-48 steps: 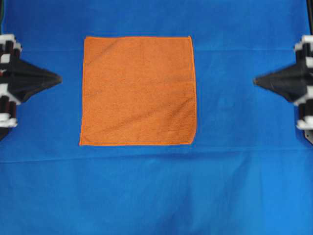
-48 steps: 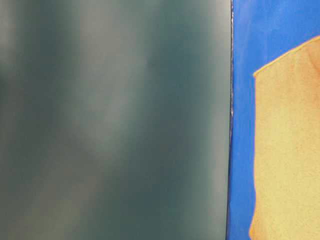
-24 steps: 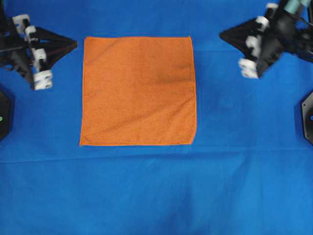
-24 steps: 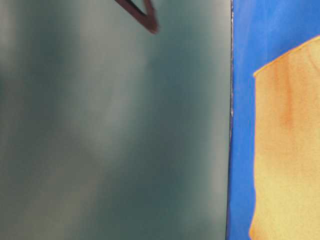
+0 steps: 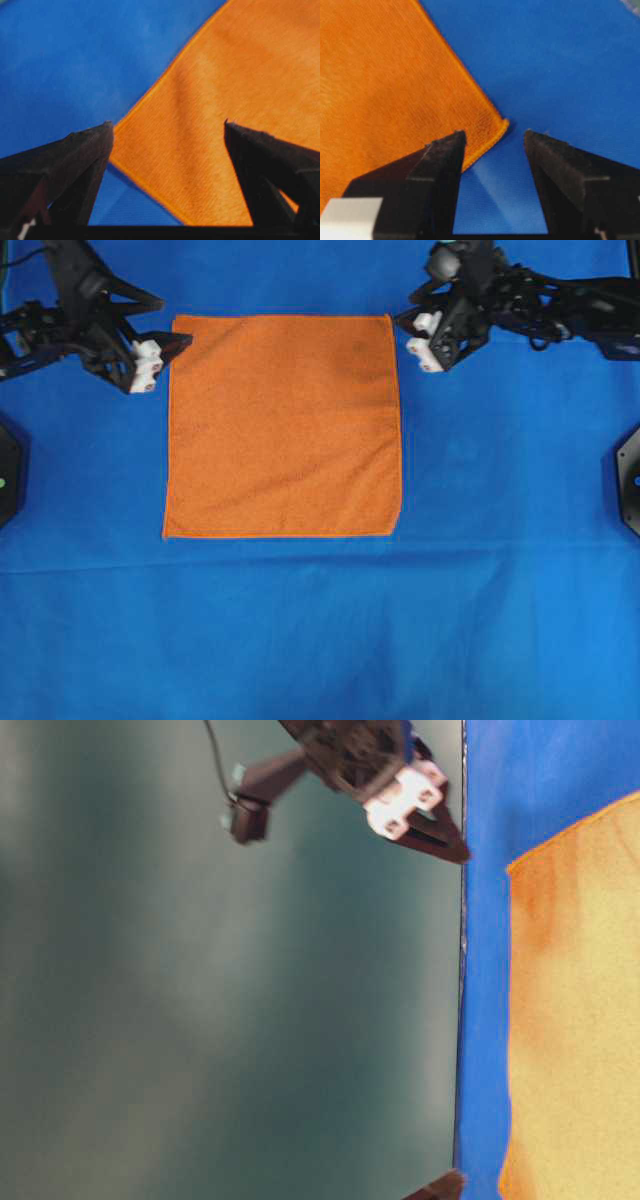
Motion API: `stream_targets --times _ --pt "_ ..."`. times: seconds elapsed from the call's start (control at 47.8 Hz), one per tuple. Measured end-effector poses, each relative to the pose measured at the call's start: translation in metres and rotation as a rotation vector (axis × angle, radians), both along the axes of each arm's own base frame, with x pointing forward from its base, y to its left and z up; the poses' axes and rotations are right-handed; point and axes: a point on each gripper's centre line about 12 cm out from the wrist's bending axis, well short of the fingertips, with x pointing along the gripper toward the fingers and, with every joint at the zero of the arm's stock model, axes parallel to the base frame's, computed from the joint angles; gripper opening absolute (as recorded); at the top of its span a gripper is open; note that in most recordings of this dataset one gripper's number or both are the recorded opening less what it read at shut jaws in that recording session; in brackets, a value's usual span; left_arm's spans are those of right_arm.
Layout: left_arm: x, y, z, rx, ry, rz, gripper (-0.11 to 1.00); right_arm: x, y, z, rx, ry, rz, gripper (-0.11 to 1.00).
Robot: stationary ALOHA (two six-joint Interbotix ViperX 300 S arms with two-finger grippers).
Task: Fold the orange towel.
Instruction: 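Move both grippers to the towel's two far corners and pinch them, then pull both held far corners toward the near edge, folding towel in half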
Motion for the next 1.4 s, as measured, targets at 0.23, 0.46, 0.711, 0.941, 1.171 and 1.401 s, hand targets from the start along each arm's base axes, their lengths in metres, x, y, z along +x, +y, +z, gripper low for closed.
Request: stream_targets --times 0.23,0.46,0.711,0.941,1.171,1.401 --pt "0.006 0.018 -0.027 -0.033 0.067 0.032 0.9 0.013 -0.009 -0.025 0.014 0.024 -0.002 0.56" --pt "0.009 0.025 -0.047 -0.058 0.103 0.049 0.85 0.017 -0.016 -0.042 0.023 0.042 -0.012 0.52" --pt "0.015 0.032 -0.053 -0.055 0.105 0.054 0.23 0.018 -0.018 -0.042 0.018 0.03 -0.017 0.01" --pt "0.017 0.031 -0.052 -0.033 0.108 0.032 0.01 0.018 -0.017 -0.043 0.021 0.03 -0.018 0.01" --pt "0.017 0.031 -0.045 -0.019 0.095 0.027 0.01 0.018 -0.017 -0.038 0.015 0.021 -0.017 0.01" --pt "0.017 0.027 -0.013 0.023 0.038 0.014 0.01 0.014 -0.011 -0.015 -0.008 -0.024 -0.014 0.01"
